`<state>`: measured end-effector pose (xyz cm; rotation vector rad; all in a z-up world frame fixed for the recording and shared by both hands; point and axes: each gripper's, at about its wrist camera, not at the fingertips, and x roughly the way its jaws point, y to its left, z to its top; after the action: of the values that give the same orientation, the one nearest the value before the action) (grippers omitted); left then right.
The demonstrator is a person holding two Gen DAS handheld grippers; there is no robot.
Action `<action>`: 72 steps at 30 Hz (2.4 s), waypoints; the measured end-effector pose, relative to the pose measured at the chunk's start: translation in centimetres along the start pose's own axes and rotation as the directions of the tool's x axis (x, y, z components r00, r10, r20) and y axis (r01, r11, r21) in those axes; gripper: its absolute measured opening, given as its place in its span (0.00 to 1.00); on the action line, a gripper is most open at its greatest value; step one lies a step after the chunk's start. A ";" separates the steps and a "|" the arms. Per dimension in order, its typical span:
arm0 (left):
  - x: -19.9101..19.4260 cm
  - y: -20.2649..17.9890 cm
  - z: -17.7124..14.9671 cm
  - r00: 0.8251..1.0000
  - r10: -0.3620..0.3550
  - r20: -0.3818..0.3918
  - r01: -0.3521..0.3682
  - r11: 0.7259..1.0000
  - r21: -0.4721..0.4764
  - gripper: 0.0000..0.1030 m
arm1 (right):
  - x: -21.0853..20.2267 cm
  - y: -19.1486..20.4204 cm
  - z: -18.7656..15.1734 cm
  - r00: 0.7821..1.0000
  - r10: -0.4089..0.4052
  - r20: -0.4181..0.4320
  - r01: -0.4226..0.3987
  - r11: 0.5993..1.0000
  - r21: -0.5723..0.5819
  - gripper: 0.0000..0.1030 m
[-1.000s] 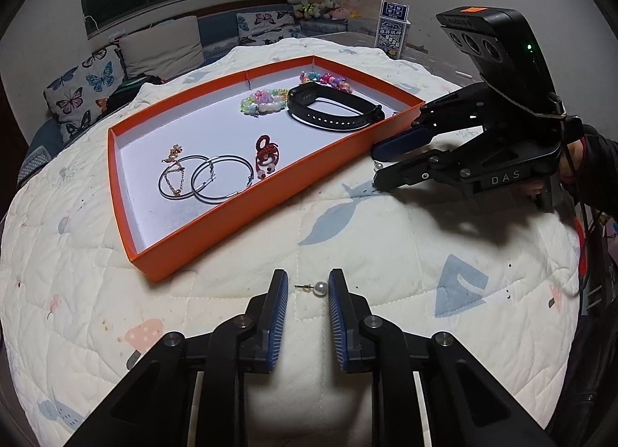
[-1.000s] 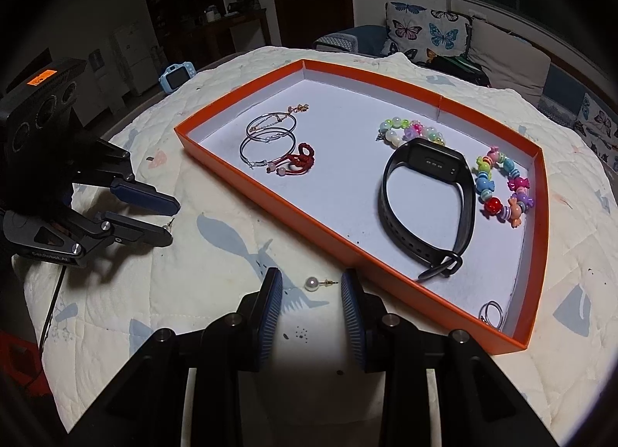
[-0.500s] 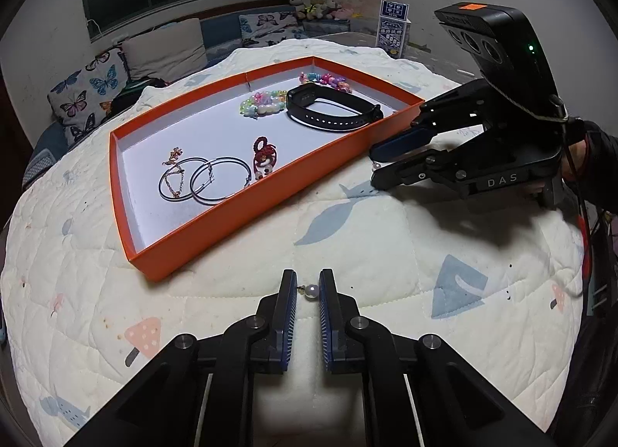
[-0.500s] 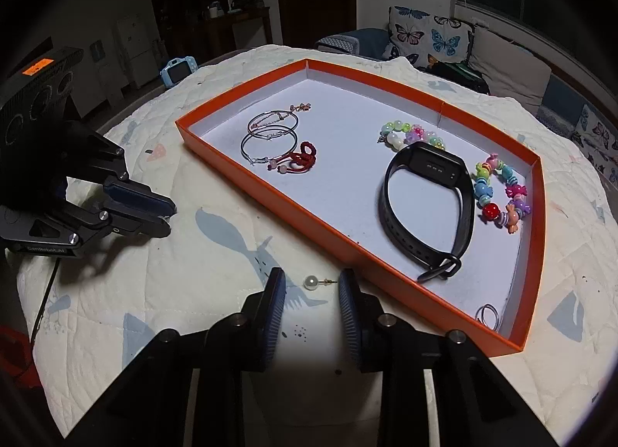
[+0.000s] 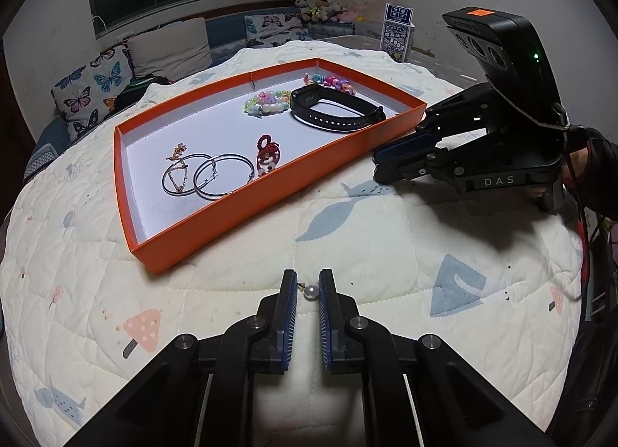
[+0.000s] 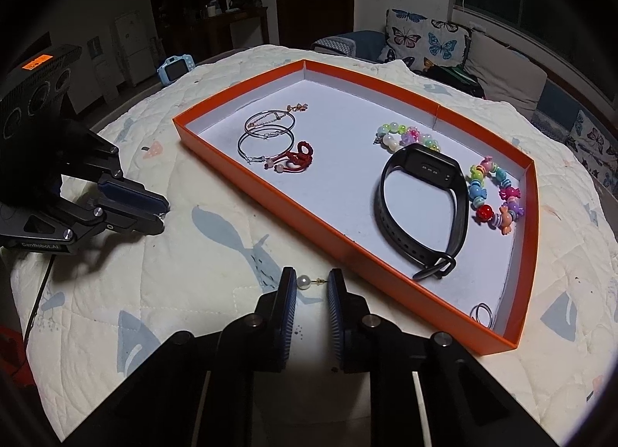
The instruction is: Organize jewelry
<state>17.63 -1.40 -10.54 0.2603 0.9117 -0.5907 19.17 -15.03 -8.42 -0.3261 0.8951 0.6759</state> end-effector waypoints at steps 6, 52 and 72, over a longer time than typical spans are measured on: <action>-0.4 -0.2 -0.1 1.000 0.011 0.005 -0.011 1.000 -0.005 0.10 | -0.8 0.2 -0.4 1.000 0.011 0.011 -0.011 1.000 0.017 0.19; 0.8 5.7 6.6 0.984 0.179 0.001 -0.174 0.956 -0.237 0.17 | -0.8 -5.5 3.3 0.995 -0.076 0.066 0.058 0.969 0.241 0.28; -4.6 3.0 6.5 0.957 0.277 0.082 -0.241 0.922 -0.304 0.60 | -3.9 -2.9 2.5 0.988 -0.134 0.078 0.109 0.957 0.268 0.40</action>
<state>21.55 -0.16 -3.05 0.0745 0.8155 -0.2185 20.94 -17.48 -3.80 -0.1092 0.8543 0.4478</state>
